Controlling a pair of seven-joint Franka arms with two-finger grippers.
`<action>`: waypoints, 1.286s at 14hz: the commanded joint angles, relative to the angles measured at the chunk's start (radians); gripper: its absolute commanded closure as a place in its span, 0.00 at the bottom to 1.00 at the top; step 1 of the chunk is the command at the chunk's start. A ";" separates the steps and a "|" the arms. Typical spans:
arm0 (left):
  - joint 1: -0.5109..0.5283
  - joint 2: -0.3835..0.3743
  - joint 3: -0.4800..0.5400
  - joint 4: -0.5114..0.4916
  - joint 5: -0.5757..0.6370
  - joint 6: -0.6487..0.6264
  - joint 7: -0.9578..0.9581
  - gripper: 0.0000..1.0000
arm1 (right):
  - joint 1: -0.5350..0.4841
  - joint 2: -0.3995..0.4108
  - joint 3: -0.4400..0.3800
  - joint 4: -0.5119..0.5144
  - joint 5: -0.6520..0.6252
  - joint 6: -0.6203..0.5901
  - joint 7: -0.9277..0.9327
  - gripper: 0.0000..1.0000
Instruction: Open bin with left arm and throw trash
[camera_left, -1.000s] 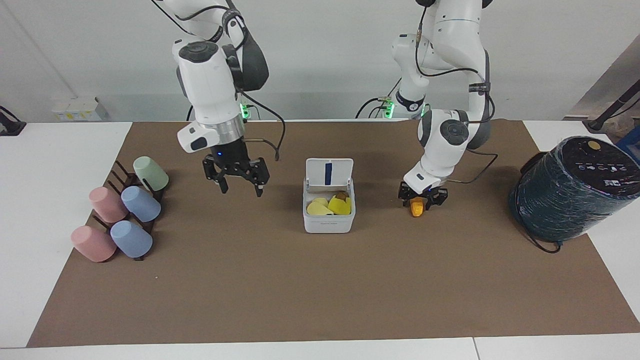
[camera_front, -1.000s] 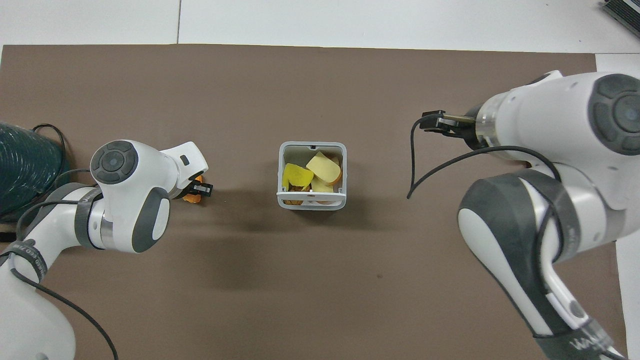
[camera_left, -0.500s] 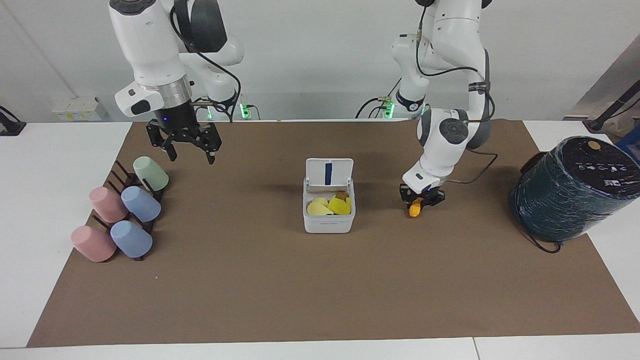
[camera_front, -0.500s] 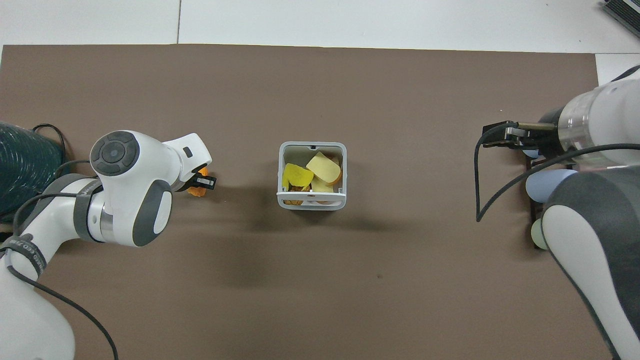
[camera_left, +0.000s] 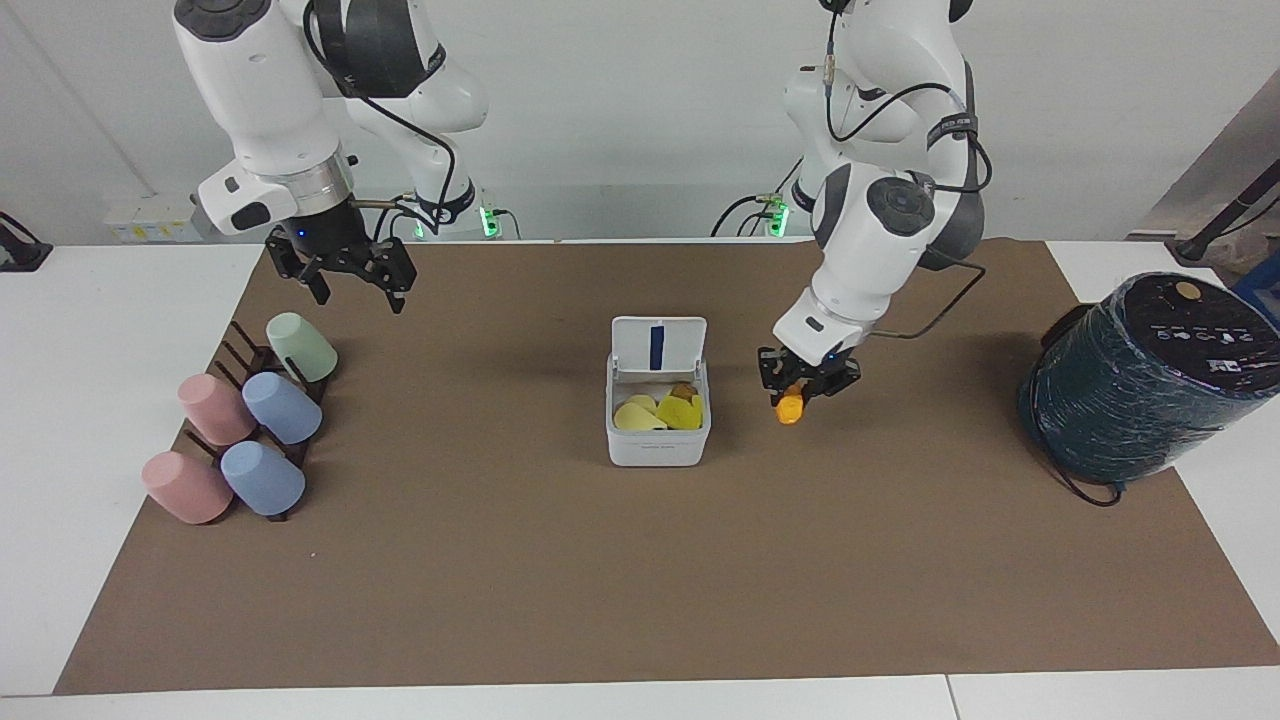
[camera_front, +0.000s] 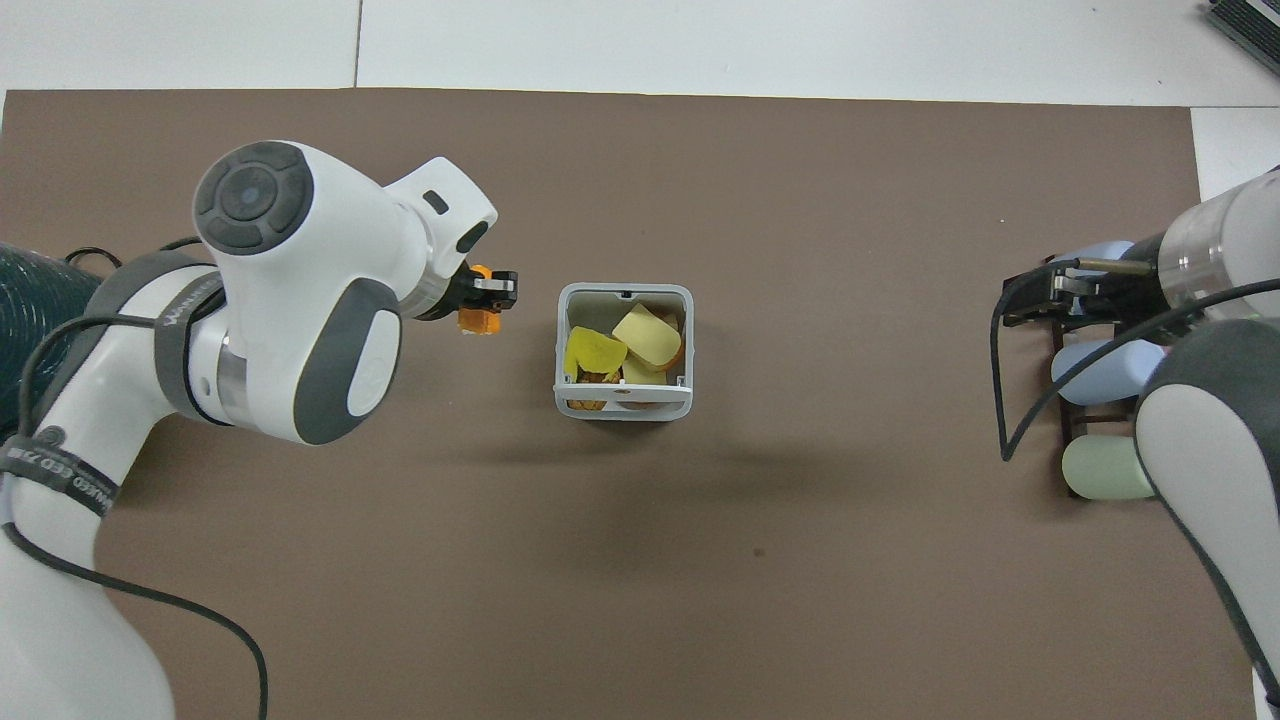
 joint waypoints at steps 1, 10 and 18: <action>-0.099 0.048 0.013 0.039 -0.049 0.084 -0.135 1.00 | -0.011 0.003 0.008 0.008 0.002 -0.023 -0.024 0.00; -0.173 0.048 0.019 0.025 -0.065 0.089 -0.159 0.00 | -0.017 0.000 0.008 0.002 0.002 -0.020 -0.019 0.00; -0.017 0.014 0.088 0.283 0.179 -0.434 -0.129 0.00 | -0.016 -0.001 0.008 0.002 0.002 -0.020 -0.021 0.00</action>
